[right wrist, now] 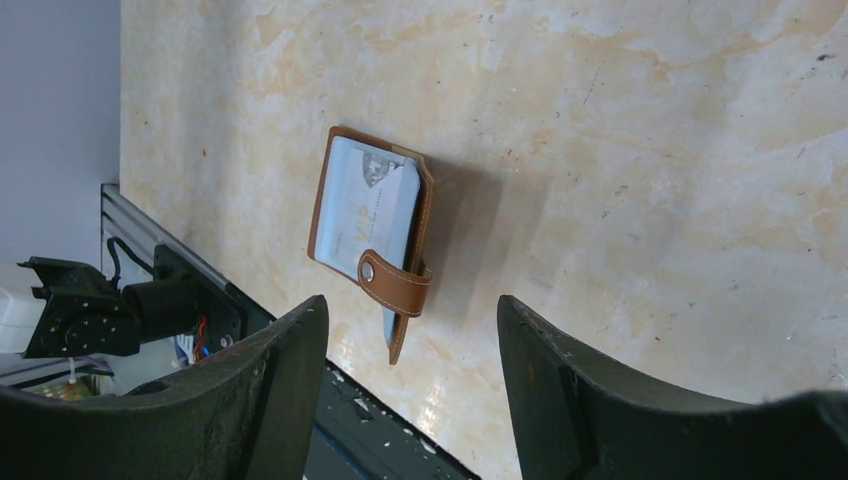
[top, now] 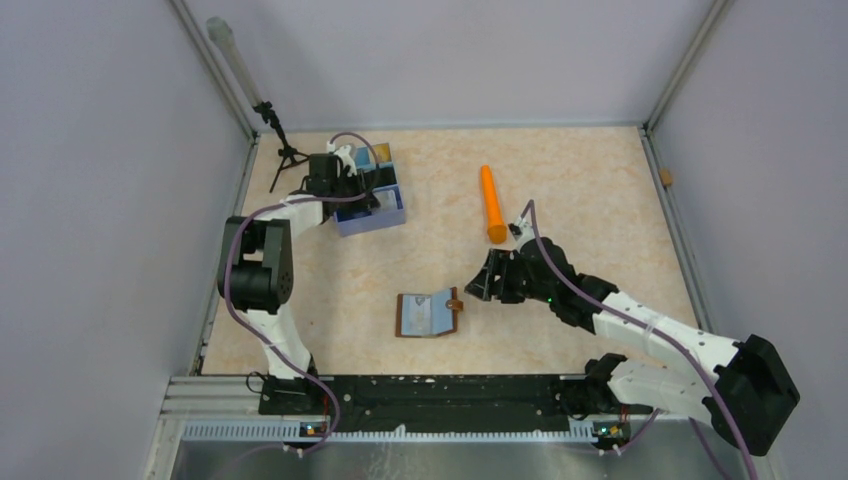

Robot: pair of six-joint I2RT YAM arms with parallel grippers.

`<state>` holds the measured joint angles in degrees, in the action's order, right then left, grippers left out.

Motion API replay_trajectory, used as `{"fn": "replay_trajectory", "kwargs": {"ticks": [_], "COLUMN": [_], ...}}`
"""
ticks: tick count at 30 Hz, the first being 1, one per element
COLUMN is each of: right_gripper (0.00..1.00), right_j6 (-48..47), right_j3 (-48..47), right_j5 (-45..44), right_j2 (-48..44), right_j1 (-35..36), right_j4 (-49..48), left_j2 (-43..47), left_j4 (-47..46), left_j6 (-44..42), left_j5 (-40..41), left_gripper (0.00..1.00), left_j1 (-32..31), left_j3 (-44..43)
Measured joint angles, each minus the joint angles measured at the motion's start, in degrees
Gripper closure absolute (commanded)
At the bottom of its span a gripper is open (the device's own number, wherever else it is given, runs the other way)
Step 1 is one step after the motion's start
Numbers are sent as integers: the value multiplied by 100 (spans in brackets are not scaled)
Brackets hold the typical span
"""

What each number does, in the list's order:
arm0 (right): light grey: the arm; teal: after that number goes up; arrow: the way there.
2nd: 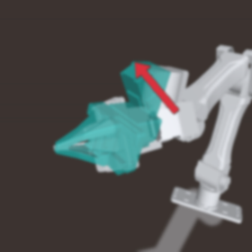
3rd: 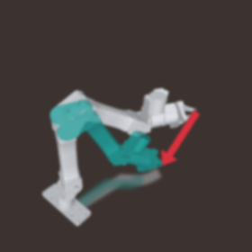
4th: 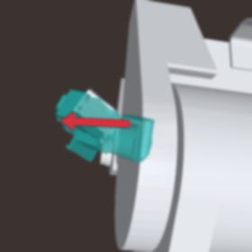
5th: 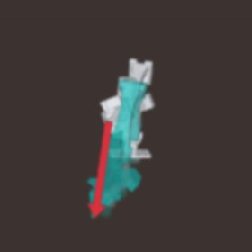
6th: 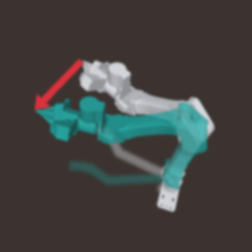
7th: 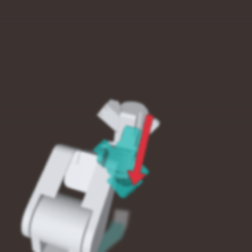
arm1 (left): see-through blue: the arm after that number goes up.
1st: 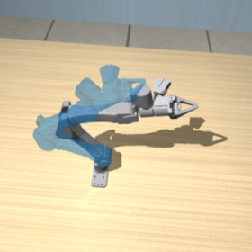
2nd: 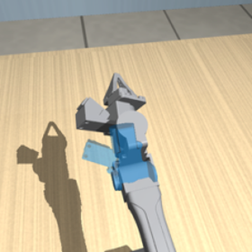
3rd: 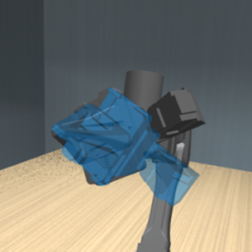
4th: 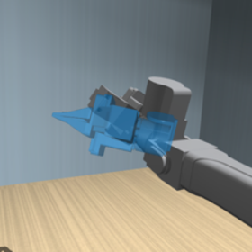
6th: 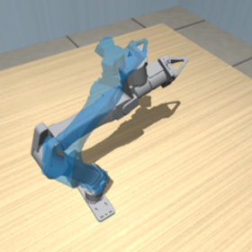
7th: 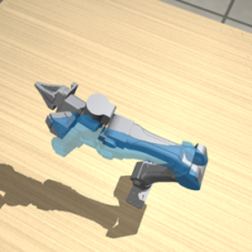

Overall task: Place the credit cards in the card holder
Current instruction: Pick up the credit card from the storage box.

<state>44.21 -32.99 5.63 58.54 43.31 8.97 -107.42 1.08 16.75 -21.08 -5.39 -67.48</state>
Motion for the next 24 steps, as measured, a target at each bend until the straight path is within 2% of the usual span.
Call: {"fn": "replay_trajectory", "kwargs": {"ticks": [8,16,24], "right_gripper": [38,38,38], "right_j6": [44,57,-4], "right_j3": [0,0,-7], "right_j5": [31,31,9], "right_j2": [9,9,-15], "right_j1": [0,0,0], "right_j4": [-7,2,92], "left_j2": [2,236,1386], "left_j4": [-118,-157,-197], "left_j6": [-42,-61,-52], "left_j5": [-227,-205,-98], "left_gripper": [100,100,100], "left_j1": [11,28,114], "left_j3": [0,197,778]}}
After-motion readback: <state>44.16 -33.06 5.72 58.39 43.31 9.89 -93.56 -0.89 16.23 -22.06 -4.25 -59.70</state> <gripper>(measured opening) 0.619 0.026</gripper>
